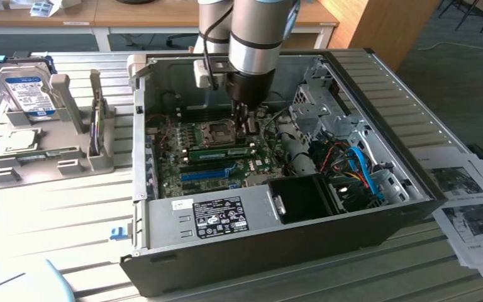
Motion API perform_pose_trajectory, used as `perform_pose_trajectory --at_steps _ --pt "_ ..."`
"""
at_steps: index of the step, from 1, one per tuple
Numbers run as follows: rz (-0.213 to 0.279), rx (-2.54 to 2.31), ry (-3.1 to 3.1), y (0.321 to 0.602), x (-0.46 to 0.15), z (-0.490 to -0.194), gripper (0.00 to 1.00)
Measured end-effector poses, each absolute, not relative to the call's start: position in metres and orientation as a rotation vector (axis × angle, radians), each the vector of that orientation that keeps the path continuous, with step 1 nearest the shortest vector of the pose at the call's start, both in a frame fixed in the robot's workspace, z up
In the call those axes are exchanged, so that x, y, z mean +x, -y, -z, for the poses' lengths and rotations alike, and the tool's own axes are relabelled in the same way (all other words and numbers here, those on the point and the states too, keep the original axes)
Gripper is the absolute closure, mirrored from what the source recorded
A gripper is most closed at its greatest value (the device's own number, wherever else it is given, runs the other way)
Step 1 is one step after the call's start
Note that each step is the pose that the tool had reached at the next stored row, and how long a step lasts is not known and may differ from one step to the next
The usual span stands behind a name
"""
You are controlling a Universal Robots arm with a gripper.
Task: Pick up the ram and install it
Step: 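Press down the ram until it locks into place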
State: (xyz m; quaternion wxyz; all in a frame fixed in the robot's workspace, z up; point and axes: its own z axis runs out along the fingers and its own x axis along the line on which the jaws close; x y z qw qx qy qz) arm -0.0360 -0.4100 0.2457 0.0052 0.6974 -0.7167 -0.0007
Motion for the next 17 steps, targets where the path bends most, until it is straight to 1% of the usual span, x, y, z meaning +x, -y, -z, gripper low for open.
perform_pose_trajectory --at_steps 17 --pt "0.002 2.184 2.244 0.410 -0.085 -0.245 0.91"
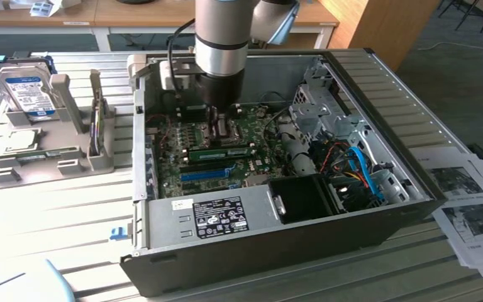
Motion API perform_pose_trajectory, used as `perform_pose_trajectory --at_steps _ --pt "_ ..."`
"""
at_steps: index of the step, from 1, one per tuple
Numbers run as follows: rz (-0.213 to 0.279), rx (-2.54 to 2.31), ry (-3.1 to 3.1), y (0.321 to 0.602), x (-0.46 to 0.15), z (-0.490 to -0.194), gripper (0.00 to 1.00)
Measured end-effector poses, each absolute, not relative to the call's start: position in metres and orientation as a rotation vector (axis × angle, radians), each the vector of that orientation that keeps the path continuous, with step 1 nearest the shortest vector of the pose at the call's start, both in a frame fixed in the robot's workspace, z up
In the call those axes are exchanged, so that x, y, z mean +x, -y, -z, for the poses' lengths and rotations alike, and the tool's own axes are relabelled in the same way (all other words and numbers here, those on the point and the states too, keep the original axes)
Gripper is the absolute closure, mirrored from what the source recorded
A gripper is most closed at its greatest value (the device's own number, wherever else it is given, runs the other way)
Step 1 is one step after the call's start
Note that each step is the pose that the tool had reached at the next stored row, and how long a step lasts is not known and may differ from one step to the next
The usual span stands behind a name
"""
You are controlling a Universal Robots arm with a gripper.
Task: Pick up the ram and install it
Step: 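Press down the ram until it locks into place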
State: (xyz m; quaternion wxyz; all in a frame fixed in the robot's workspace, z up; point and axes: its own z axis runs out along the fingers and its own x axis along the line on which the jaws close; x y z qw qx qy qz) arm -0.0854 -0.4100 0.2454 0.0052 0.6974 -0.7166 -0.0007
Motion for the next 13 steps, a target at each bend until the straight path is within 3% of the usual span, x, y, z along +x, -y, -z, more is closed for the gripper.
perform_pose_trajectory --at_steps 13 --pt "0.002 2.184 2.244 0.410 -0.112 -0.245 0.91"
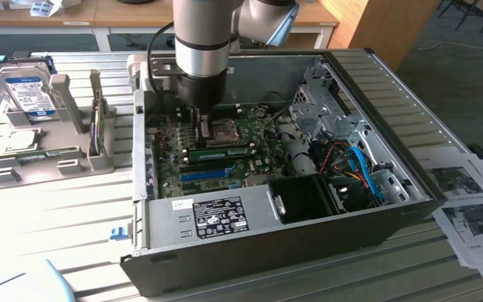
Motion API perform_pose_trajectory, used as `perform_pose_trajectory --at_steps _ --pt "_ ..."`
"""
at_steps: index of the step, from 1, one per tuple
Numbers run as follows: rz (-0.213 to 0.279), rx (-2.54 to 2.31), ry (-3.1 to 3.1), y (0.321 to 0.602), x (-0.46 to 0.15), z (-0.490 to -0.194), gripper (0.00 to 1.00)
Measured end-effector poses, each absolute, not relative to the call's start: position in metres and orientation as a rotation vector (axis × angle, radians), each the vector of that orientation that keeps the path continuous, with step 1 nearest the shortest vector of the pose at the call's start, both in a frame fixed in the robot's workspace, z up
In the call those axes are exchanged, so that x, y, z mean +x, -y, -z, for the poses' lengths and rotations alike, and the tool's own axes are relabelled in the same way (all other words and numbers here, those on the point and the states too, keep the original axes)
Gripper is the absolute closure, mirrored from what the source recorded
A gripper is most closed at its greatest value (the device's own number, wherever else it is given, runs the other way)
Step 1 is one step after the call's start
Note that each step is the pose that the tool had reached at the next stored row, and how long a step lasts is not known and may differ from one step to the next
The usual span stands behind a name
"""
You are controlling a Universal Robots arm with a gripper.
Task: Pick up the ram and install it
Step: 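Press down the ram until it locks into place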
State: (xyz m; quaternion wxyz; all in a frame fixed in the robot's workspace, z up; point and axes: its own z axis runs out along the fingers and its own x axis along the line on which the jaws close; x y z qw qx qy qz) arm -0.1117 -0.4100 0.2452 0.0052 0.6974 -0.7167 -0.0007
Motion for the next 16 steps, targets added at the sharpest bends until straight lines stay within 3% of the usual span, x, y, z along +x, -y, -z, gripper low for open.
perform_pose_trajectory --at_steps 16 --pt "0.002 2.184 2.244 0.4100 -0.1220 -0.2451 0.91"
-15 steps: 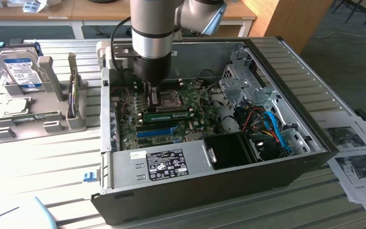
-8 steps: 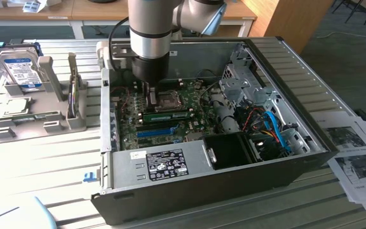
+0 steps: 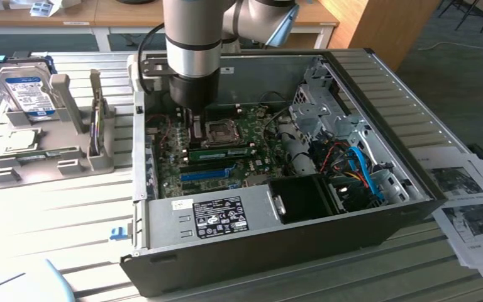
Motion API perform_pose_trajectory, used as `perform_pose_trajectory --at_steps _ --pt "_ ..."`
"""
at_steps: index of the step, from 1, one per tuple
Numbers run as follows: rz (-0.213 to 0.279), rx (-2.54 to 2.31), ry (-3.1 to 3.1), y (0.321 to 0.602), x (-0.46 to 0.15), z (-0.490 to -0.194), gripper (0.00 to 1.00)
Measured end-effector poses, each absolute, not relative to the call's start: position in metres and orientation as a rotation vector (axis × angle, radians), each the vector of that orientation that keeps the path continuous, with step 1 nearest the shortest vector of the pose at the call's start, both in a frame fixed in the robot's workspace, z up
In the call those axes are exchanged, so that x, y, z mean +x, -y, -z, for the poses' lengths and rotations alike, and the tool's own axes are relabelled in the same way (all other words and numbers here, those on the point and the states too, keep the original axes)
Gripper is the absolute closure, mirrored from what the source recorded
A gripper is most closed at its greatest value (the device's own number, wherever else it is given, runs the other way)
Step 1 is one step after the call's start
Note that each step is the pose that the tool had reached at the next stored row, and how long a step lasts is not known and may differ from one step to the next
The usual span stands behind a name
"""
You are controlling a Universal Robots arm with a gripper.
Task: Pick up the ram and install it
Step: 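Press down the ram until it locks into place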
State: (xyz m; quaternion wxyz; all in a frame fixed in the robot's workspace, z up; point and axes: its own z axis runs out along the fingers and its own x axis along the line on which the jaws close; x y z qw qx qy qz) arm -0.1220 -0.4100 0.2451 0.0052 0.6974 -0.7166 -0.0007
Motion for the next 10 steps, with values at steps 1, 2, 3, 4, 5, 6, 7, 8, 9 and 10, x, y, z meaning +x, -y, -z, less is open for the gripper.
perform_pose_trajectory --at_steps 1,2,3,4,5,6,7,8,9,10 --pt "0.002 2.184 2.244 0.4100 -0.1221 -0.2447 0.91" --pt "0.002 2.184 2.244 0.4100 -0.1220 -0.2442 0.91" --pt "0.002 2.184 2.244 0.4100 -0.1220 -0.2435 0.91" --pt "0.002 2.184 2.244 0.4100 -0.1220 -0.2428 0.91" --pt "0.002 2.184 2.244 0.4100 -0.1221 -0.2420 0.91" --pt "0.002 2.184 2.244 0.4100 -0.1220 -0.2413 0.91" --pt "0.002 2.184 2.244 0.4100 -0.1220 -0.2406 0.91" --pt "0.002 2.184 2.244 0.4100 -0.1220 -0.2399 0.91" --pt "0.002 2.184 2.244 0.4100 -0.1220 -0.2392 0.91" --pt "0.002 2.184 2.244 0.4100 -0.1220 -0.2385 0.91"
